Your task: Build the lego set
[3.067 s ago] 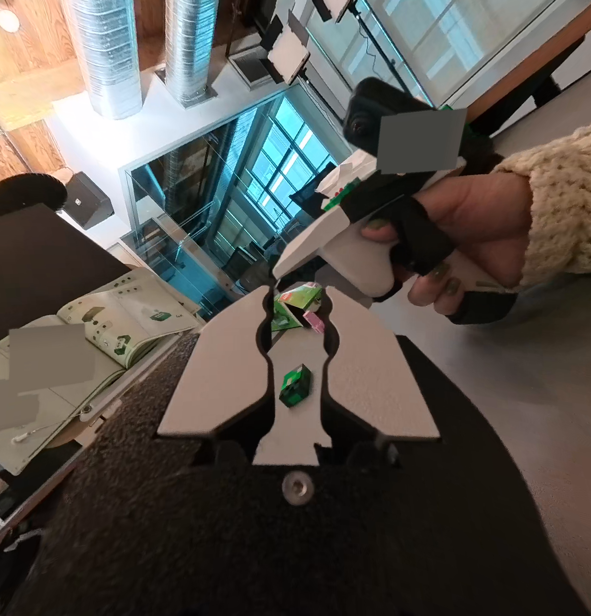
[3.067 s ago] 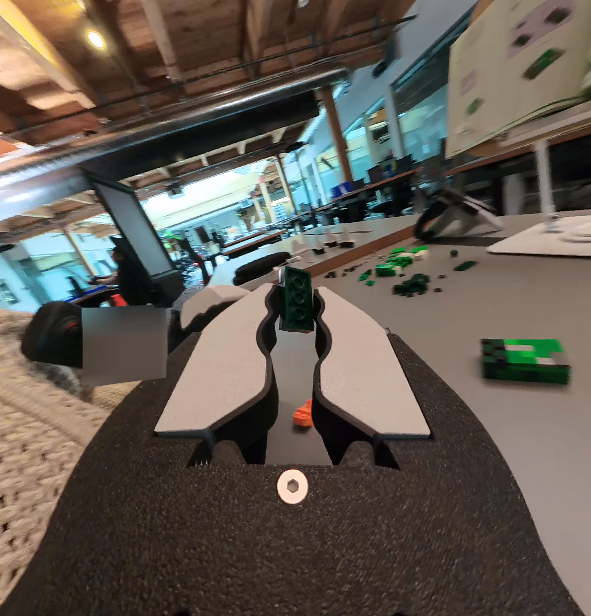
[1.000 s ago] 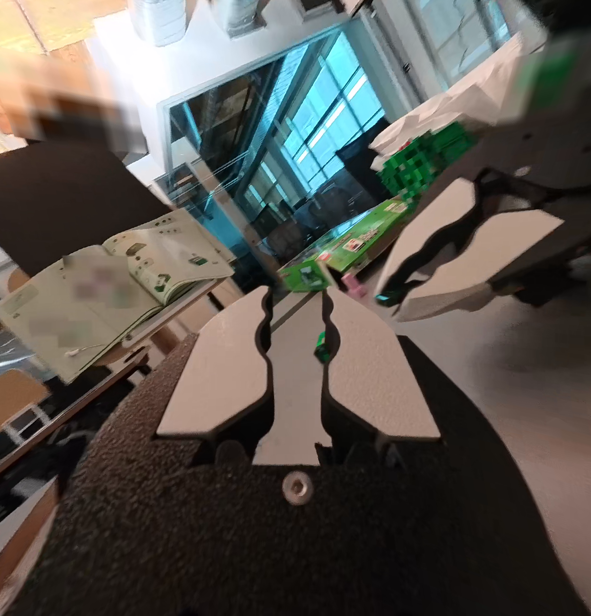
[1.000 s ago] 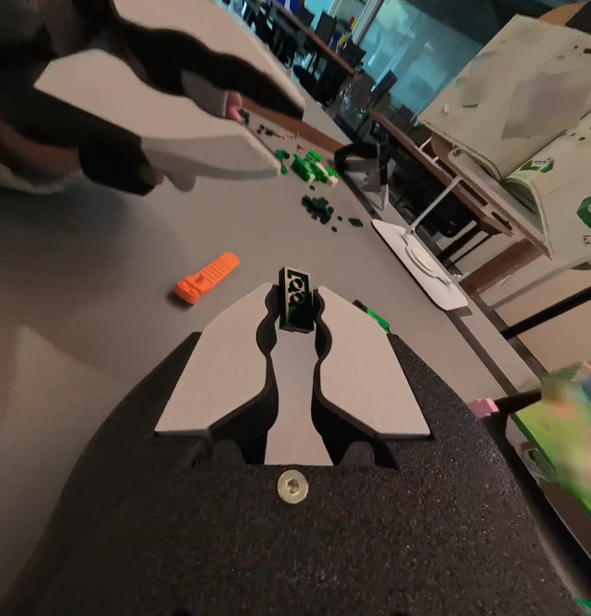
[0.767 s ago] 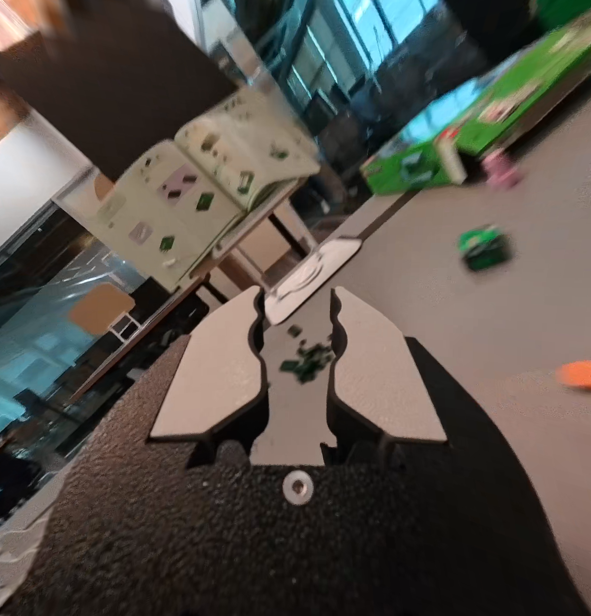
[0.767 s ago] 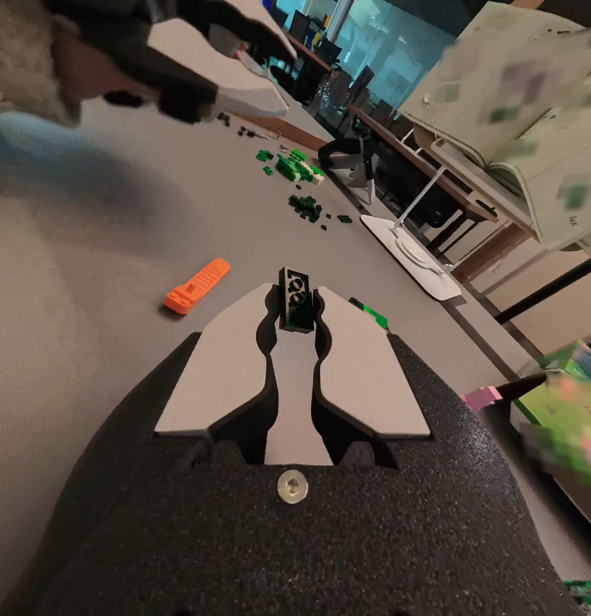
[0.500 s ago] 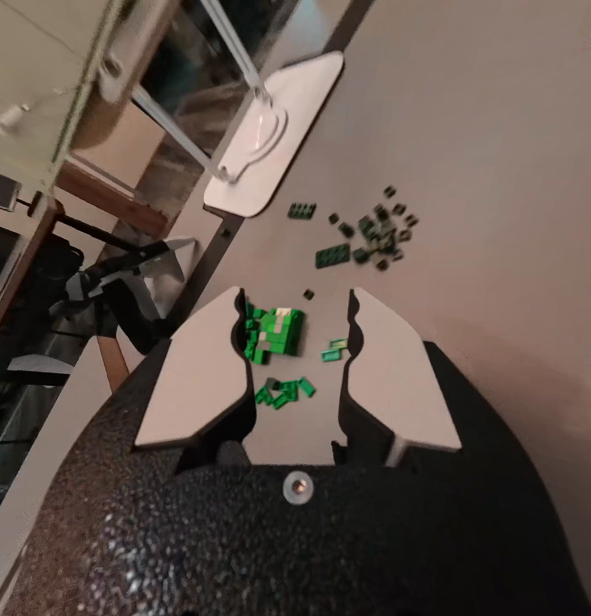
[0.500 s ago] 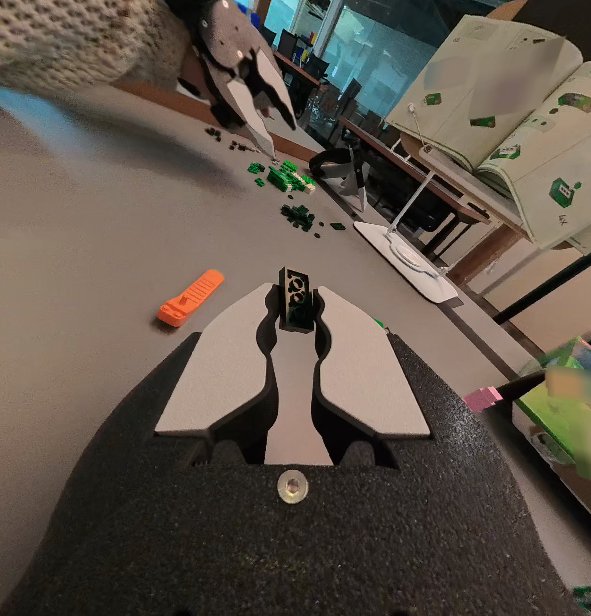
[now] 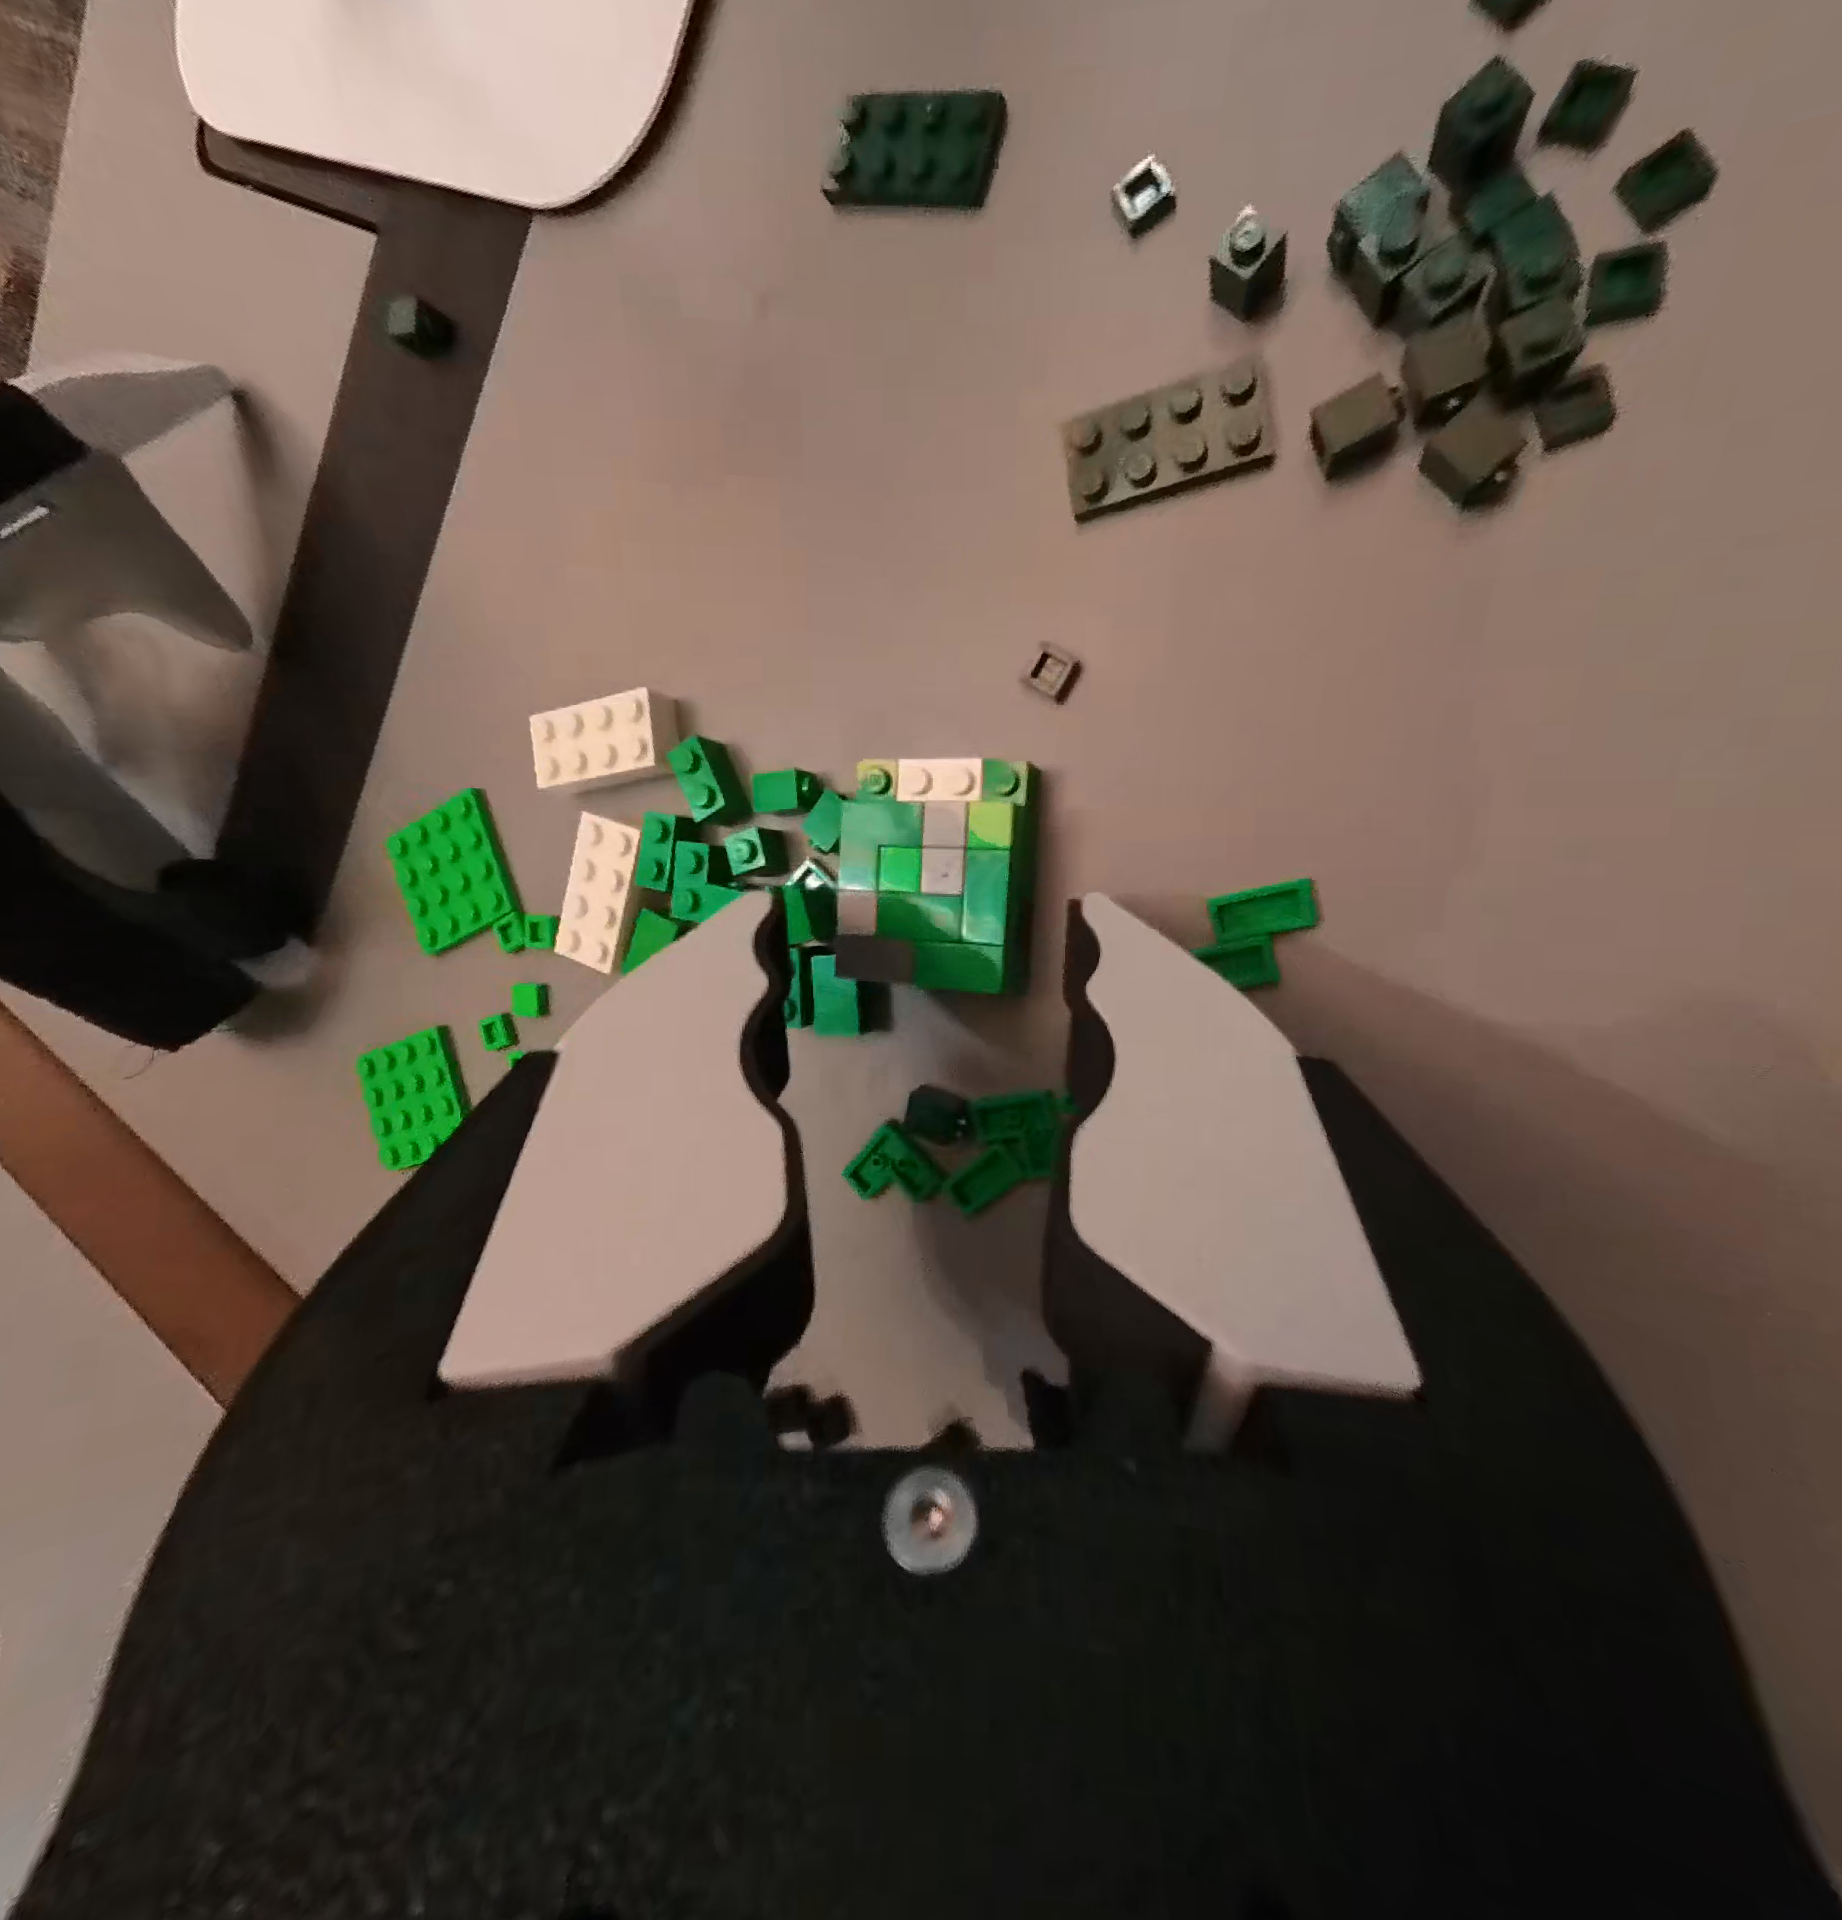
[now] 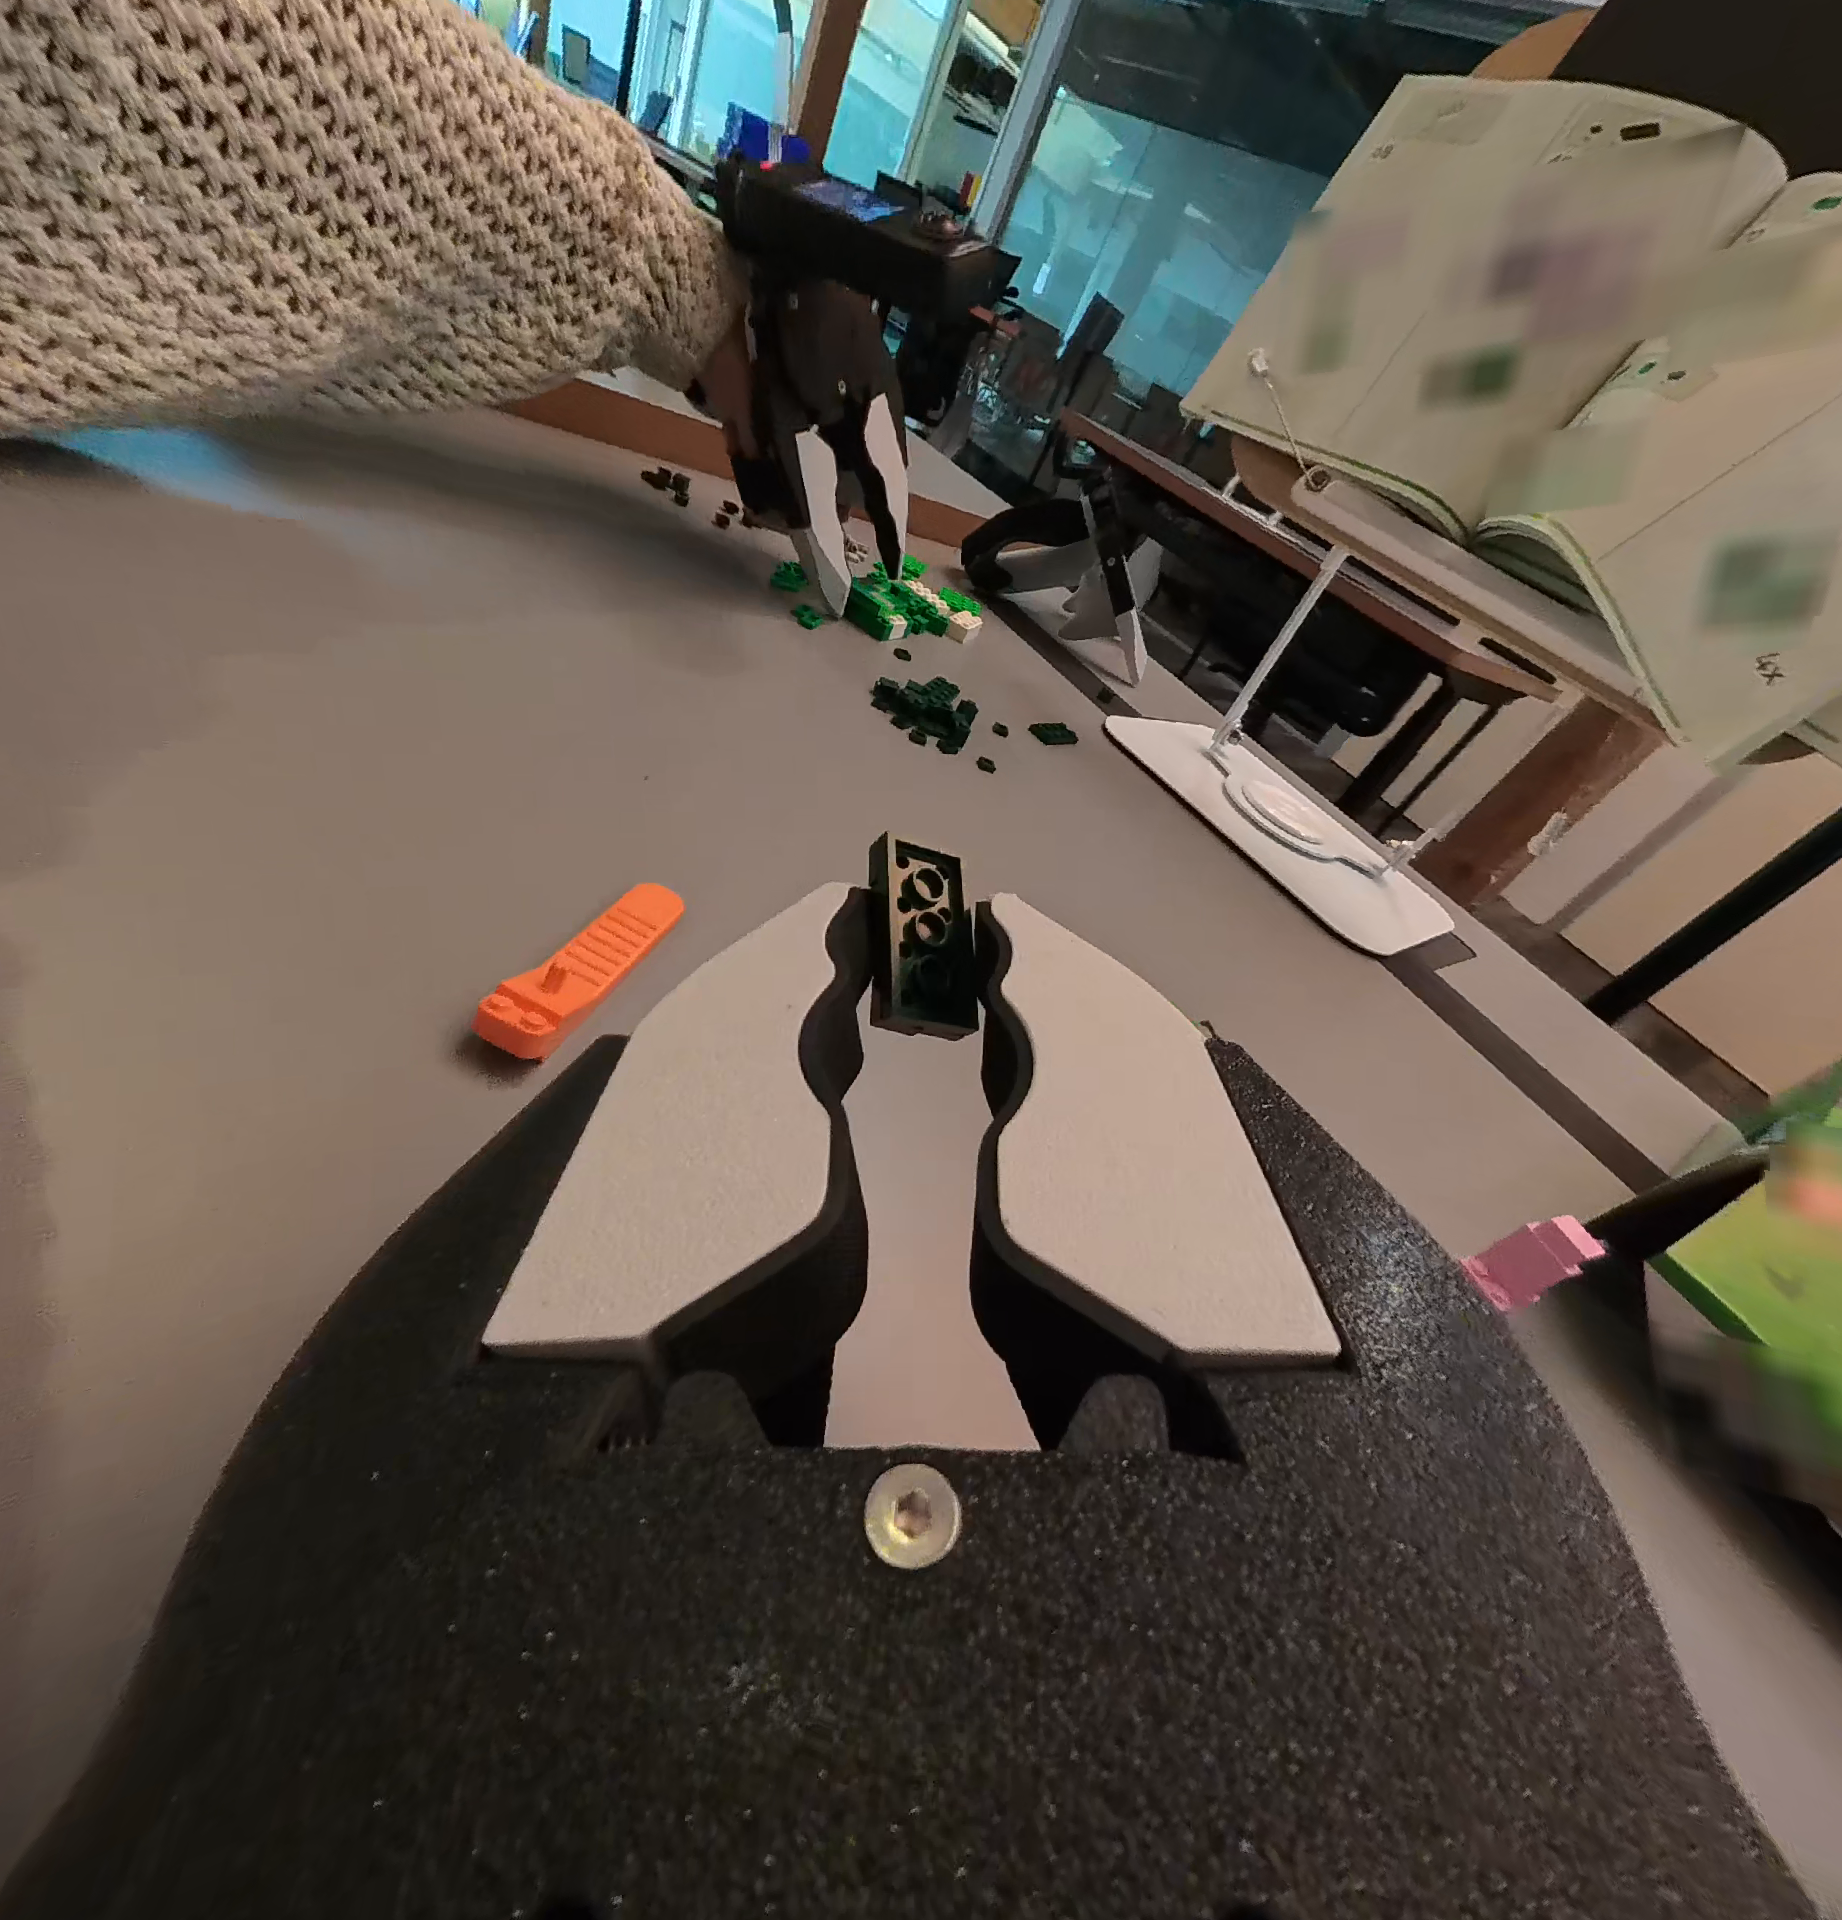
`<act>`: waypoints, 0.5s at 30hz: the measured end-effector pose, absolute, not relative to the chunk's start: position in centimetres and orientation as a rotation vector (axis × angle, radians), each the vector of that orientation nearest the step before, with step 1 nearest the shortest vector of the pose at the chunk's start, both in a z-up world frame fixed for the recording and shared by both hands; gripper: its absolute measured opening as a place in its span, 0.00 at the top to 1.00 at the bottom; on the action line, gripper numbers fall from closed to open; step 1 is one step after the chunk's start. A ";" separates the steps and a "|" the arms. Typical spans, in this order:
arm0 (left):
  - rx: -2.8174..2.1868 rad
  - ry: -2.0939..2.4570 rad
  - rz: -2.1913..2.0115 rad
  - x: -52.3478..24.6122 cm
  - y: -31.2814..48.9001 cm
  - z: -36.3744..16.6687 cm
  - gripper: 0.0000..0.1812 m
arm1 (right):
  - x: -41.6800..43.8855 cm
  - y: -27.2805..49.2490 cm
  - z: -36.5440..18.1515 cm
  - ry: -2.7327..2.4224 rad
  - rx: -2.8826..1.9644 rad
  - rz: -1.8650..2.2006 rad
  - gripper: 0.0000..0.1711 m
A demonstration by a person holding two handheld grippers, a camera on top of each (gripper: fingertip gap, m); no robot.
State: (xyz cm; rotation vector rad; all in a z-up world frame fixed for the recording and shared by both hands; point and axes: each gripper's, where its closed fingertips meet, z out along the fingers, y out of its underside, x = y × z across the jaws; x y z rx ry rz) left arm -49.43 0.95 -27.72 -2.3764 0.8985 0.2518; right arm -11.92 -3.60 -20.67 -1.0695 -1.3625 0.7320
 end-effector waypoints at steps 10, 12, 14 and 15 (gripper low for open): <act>-2.412 0.954 0.235 -49.0 1.5 -28.0 0.80 | -11.8 -3.2 -20.2 -1.326 -1.078 0.786 0.89; -2.437 0.972 0.244 -49.0 1.6 -28.0 0.80 | -11.8 -3.2 -20.1 -1.318 -1.076 0.791 0.89; -2.455 1.019 0.270 -48.8 1.5 -28.0 0.81 | -11.8 -3.1 -19.9 -1.305 -1.072 0.798 0.89; -2.438 1.037 0.298 -48.6 1.6 -27.7 0.81 | -11.8 -3.1 -19.8 -1.296 -1.067 0.804 0.89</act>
